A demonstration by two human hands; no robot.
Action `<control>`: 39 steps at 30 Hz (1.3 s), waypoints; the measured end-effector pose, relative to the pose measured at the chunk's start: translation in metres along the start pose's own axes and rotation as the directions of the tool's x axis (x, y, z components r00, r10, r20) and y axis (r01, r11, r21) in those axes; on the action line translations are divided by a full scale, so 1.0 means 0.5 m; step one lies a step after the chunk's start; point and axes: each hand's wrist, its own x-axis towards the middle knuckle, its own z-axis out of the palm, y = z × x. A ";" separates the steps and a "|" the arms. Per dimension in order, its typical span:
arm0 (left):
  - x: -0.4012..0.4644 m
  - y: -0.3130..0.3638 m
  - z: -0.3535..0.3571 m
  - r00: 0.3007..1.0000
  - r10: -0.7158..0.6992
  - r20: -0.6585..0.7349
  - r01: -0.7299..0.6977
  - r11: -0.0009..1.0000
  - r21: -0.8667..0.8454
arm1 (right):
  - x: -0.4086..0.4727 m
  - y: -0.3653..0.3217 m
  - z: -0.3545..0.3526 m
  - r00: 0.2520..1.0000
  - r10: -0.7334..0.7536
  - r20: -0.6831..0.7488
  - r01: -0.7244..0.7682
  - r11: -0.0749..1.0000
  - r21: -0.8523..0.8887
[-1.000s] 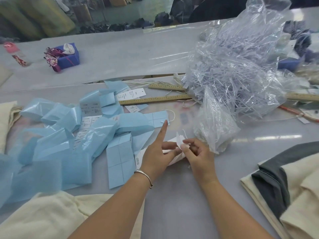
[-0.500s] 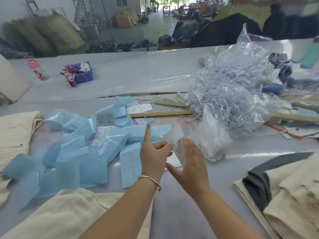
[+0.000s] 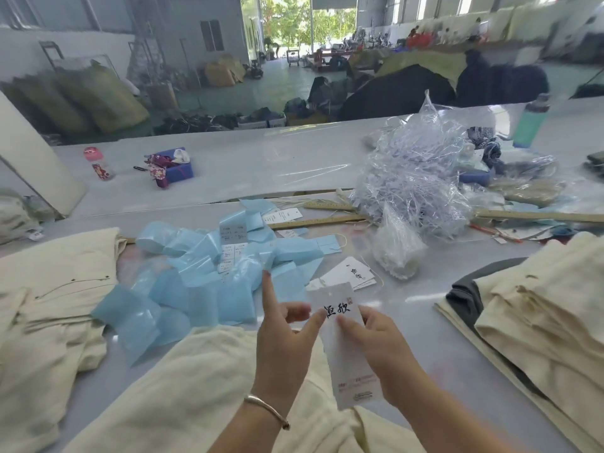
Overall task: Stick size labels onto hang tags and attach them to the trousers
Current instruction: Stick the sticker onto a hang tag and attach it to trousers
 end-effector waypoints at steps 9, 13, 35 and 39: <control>-0.106 -0.024 -0.087 0.999 -0.035 0.001 0.035 0.999 -0.021 | -0.137 0.065 0.059 0.977 -0.202 0.063 0.202 0.979 0.008; -0.133 -0.038 -0.119 0.998 -0.065 0.012 0.066 0.991 -0.120 | -0.170 0.083 0.085 0.980 -0.060 0.189 0.059 0.998 0.011; -0.249 0.012 -0.203 0.979 -0.076 0.190 0.069 0.997 0.045 | -0.247 0.075 0.104 0.957 -0.054 0.285 0.077 0.995 -0.070; -0.244 0.010 -0.210 0.982 -0.011 0.191 -0.018 0.988 0.151 | -0.249 0.078 0.108 0.952 -0.041 0.302 0.074 0.992 -0.099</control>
